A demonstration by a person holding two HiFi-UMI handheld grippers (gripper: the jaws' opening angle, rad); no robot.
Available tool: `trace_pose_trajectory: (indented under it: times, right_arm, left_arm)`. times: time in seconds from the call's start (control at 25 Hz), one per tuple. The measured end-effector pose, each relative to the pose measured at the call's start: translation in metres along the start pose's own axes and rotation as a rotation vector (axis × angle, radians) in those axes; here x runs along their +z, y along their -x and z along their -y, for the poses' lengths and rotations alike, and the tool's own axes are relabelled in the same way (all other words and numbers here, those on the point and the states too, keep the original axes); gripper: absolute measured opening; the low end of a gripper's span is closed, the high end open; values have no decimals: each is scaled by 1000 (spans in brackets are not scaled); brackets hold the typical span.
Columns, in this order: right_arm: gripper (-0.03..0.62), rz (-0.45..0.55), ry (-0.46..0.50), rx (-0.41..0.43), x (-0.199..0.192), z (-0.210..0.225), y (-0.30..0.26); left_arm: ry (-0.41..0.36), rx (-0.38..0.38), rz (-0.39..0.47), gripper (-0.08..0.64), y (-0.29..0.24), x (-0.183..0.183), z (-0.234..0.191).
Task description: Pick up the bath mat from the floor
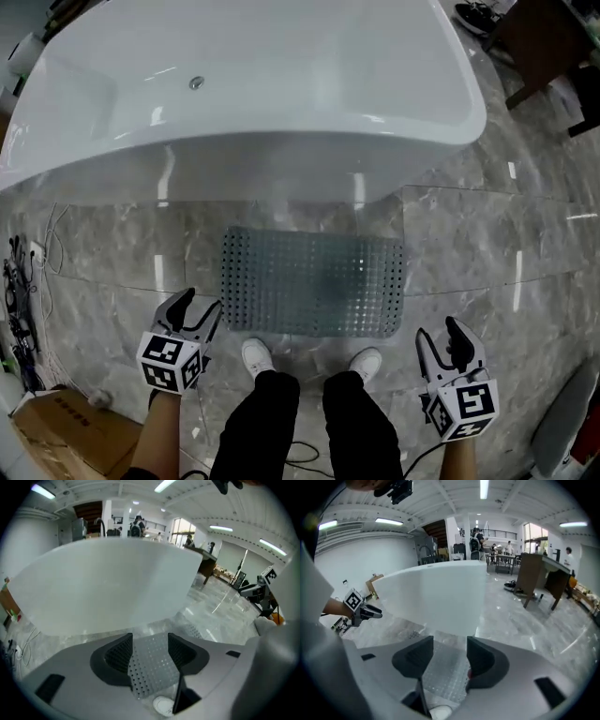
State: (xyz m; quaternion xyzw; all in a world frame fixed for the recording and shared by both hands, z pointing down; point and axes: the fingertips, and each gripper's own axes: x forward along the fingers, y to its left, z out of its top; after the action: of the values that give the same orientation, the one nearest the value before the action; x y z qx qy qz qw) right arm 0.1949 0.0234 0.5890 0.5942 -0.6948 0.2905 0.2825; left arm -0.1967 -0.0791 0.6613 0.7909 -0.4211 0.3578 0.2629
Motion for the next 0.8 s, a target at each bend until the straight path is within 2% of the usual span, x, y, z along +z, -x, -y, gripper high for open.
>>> trace_pose_trajectory:
  times: [0.2, 0.32, 0.48, 0.64, 0.8]
  right_arm:
    - [241, -106, -39, 14, -119, 22, -105]
    - [258, -162, -58, 18, -178, 32, -159]
    - [272, -208, -103, -20, -240, 42, -213]
    - [287, -246, -126, -98, -295, 81, -263]
    - [305, -307, -175, -134, -332, 113, -286]
  left_arm:
    - [40, 65, -117, 244, -104, -118, -50]
    - [12, 73, -184, 262, -160, -170, -75]
    - [-18, 108, -214, 270, -211, -214, -107]
    - [32, 123, -253, 282, -259, -252, -126]
    - [60, 115, -224, 298, -291, -267, -129]
